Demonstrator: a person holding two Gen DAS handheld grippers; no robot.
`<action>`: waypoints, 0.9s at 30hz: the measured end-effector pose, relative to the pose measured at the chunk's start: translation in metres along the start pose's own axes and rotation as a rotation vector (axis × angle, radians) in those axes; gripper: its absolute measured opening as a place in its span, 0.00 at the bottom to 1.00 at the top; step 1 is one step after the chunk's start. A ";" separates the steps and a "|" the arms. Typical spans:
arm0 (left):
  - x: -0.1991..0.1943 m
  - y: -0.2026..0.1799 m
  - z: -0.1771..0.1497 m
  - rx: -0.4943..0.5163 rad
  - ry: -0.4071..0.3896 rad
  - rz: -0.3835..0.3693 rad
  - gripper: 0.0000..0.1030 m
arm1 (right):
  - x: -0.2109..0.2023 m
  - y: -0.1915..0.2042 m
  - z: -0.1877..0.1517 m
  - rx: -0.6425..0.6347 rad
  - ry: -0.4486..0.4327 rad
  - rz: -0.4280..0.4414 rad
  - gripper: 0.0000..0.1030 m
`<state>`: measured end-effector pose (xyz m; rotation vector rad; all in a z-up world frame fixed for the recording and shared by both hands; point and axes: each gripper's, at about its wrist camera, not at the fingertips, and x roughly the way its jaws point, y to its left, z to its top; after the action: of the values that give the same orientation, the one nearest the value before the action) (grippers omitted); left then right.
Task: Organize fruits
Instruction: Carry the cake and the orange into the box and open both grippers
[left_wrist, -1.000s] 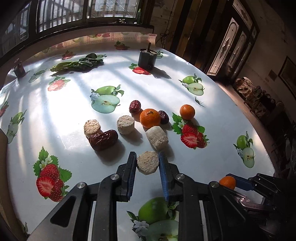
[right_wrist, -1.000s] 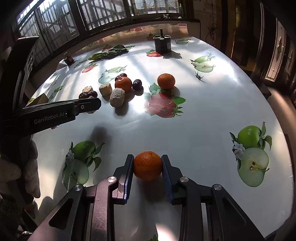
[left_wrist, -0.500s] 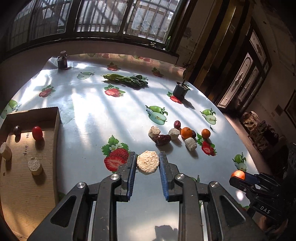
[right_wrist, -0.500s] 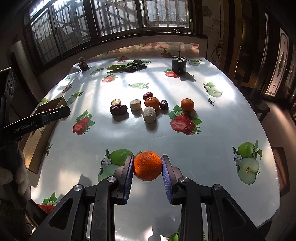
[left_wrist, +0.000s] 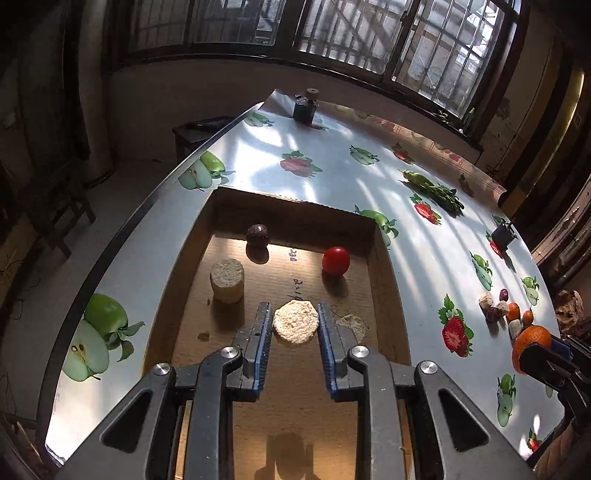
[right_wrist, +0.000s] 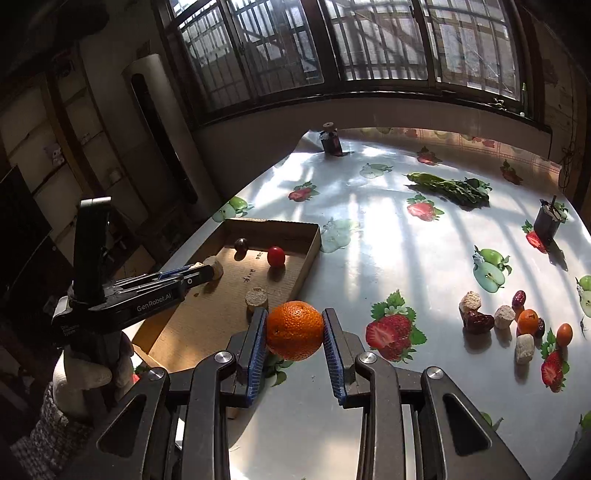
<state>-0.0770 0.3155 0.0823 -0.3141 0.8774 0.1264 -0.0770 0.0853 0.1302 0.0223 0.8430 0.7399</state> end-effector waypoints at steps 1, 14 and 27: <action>0.005 0.009 0.001 -0.009 0.016 0.011 0.23 | 0.016 0.007 0.004 -0.006 0.020 0.022 0.31; 0.063 0.029 -0.008 -0.026 0.168 0.031 0.23 | 0.142 0.035 -0.012 -0.071 0.260 0.034 0.32; 0.043 0.042 -0.003 -0.093 0.118 0.058 0.34 | 0.169 0.032 -0.003 -0.069 0.266 0.009 0.33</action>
<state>-0.0616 0.3533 0.0386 -0.3859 0.9999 0.2043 -0.0247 0.2104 0.0247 -0.1372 1.0700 0.7906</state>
